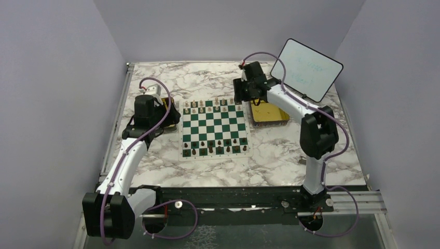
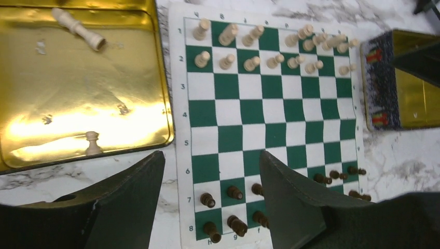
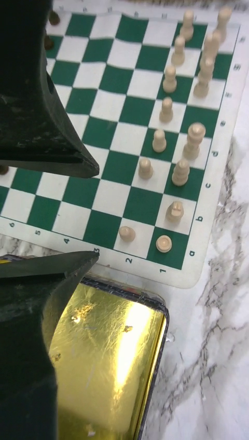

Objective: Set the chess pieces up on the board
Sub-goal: Place the chess piece on the chessboard, then pick up the chess piece from the storage box.

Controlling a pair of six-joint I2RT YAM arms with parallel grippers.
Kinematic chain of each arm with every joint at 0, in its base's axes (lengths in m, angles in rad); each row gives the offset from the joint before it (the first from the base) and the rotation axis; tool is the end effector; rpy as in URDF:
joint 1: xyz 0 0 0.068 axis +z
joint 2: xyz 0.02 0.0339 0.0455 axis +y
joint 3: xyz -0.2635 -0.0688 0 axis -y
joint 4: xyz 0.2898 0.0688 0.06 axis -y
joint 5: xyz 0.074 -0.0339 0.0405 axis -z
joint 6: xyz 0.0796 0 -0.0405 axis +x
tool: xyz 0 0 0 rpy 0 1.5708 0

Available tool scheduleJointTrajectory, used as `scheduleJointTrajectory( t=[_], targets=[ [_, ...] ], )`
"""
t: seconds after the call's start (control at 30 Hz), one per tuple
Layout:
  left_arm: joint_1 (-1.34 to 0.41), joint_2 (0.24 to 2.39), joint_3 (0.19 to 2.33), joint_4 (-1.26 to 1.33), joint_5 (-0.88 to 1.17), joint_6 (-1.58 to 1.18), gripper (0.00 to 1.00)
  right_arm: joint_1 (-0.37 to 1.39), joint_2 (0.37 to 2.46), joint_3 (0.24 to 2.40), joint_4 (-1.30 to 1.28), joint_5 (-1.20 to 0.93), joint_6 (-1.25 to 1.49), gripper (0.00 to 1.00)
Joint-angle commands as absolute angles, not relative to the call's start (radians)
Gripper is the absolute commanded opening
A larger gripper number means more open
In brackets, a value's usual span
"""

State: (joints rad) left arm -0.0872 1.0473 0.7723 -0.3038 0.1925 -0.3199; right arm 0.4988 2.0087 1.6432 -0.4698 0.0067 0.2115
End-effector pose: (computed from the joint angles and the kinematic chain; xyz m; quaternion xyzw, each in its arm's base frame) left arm 0.3083 -0.0422 0.2375 -0.0562 0.8748 -0.1785 0.4468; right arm 0.4630 0.2516 0.1907 -0.1324 0.9237 0.1221 0.3382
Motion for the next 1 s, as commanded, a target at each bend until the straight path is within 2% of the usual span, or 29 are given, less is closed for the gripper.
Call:
scheduleJointTrajectory(
  t=[0.0,0.1,0.3,0.47,0.63,0.97],
  targets=[
    [-0.087,1.086,0.874,-0.290,-0.068,-0.444,0.71,0.492,1.864,1.576,-0.449,-0.026,0.199,0.62],
    [-0.083,1.137,0.907,-0.253,-0.188,-0.464,0.72,0.492,1.781,1.494,-0.413,-0.050,0.201,0.70],
    [-0.066,1.290,0.942,-0.150,-0.322,-0.597,0.68,0.492,1.642,1.364,-0.355,-0.099,0.225,0.76],
    [-0.047,1.456,1.015,-0.142,-0.347,-0.672,0.62,0.492,1.575,1.295,-0.333,-0.126,0.222,0.74],
    [-0.037,1.545,1.023,-0.068,-0.372,-0.701,0.49,0.492,1.542,1.271,-0.333,-0.121,0.202,0.73],
    [-0.015,1.651,1.001,-0.005,-0.410,-0.733,0.39,0.492,1.547,1.279,-0.343,-0.128,0.188,0.71]
  ],
)
